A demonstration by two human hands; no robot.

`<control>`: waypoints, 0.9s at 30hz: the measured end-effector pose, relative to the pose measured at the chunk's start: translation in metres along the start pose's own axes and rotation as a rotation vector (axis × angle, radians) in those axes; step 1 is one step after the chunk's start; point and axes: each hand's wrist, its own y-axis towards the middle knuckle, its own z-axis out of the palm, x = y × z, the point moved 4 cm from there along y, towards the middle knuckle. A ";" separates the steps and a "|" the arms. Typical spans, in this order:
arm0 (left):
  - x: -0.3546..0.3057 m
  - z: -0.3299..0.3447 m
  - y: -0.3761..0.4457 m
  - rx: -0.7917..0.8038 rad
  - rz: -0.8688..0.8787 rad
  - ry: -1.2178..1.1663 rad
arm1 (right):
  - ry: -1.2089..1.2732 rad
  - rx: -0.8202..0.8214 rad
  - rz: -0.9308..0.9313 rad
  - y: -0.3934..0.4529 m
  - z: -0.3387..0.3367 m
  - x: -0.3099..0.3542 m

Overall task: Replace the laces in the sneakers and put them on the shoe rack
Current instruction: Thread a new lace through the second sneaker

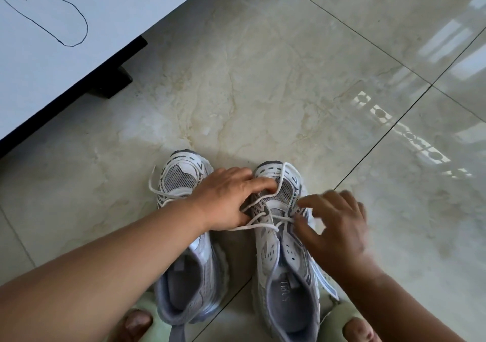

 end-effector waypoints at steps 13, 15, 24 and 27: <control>0.013 -0.003 0.001 -0.079 0.035 -0.043 | 0.026 -0.040 -0.108 -0.007 -0.003 0.000; 0.016 -0.004 0.001 -0.069 0.028 -0.072 | -0.003 -0.001 -0.065 -0.012 -0.003 -0.012; 0.009 -0.008 0.005 0.038 0.017 -0.095 | 0.019 0.103 -0.149 0.014 0.006 0.018; 0.011 -0.009 0.005 -0.006 0.038 -0.136 | -0.035 0.187 -0.165 0.024 0.018 0.028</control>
